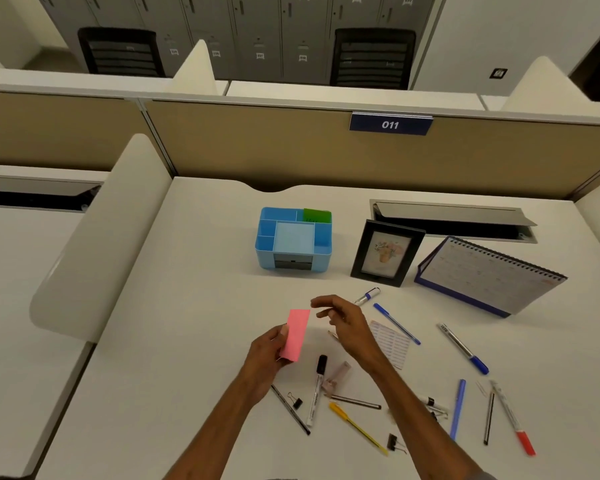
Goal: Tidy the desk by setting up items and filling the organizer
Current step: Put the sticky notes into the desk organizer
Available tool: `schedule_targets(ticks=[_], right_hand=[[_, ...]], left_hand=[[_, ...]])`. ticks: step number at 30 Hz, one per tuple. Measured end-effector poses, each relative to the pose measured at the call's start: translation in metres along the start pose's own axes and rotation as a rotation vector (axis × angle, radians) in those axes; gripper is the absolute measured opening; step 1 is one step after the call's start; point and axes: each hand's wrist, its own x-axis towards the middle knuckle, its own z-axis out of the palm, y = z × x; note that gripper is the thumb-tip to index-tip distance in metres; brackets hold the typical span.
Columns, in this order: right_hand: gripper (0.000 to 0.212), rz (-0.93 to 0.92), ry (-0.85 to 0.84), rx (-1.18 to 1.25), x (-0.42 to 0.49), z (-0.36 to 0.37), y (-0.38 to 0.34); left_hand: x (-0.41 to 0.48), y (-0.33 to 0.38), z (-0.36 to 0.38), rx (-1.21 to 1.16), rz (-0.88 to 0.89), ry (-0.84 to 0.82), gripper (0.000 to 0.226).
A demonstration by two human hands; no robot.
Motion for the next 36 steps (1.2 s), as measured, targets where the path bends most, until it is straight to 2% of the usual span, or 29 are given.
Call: schedule_targets(ticks=[5, 9, 12, 15, 17, 20, 24, 27, 30, 36], right_hand=[[0.029, -0.134, -0.188, -0.109, 0.019, -0.006, -0.033], [0.016, -0.129, -0.178, -0.133, 0.036, -0.01, -0.057], [0.014, -0.145, -0.174, -0.141, 0.045, -0.016, -0.068], [0.015, -0.163, -0.154, -0.179, 0.06, -0.022, -0.079], [0.014, -0.17, -0.122, -0.221, 0.072, -0.026, -0.085], [0.01, -0.21, -0.016, -0.301, 0.101, -0.036, -0.096], [0.009, -0.318, 0.206, -0.463, 0.148, -0.056, -0.113], [0.009, -0.359, 0.334, -0.599, 0.183, -0.064, -0.12], [0.006, -0.34, 0.343, -0.7, 0.213, -0.063, -0.121], [0.02, -0.263, 0.253, -0.848, 0.244, -0.048, -0.111]], left_hand=[[0.006, 0.029, 0.014, -0.274, -0.201, -0.162, 0.037], [0.007, 0.039, 0.022, -0.345, -0.196, -0.268, 0.043], [0.011, 0.04, 0.019, -0.288, -0.058, -0.244, 0.045], [0.022, 0.048, 0.017, -0.39, 0.001, -0.073, 0.045], [0.028, 0.053, 0.015, -0.293, 0.038, 0.01, 0.048], [0.034, 0.053, 0.01, 0.058, 0.105, 0.083, 0.048], [0.047, 0.046, -0.001, 0.478, 0.265, 0.136, 0.021], [0.056, 0.042, -0.008, 0.755, 0.337, 0.119, 0.019], [0.065, 0.038, -0.015, 0.887, 0.353, 0.066, 0.022], [0.077, 0.032, -0.022, 0.906, 0.336, 0.059, 0.021]])
